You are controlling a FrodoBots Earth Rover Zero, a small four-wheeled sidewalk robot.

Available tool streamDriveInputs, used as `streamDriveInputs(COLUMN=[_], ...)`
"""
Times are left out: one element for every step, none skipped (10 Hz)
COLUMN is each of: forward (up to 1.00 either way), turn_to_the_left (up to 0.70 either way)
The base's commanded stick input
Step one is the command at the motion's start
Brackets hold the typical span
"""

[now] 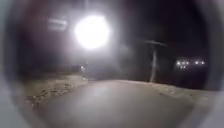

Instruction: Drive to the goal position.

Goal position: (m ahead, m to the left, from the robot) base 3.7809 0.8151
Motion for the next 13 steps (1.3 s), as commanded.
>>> streamDriveInputs(forward=[1.0,1.0,1.0,1.0,1.0,1.0,1.0,1.0,1.0,1.0,1.0,1.0,1.0], turn_to_the_left=[0.18,0.15,0.12,0.08,0.05,0.03,0.03,0.02,0.02,0.0,-0.01,-0.04,-0.06])
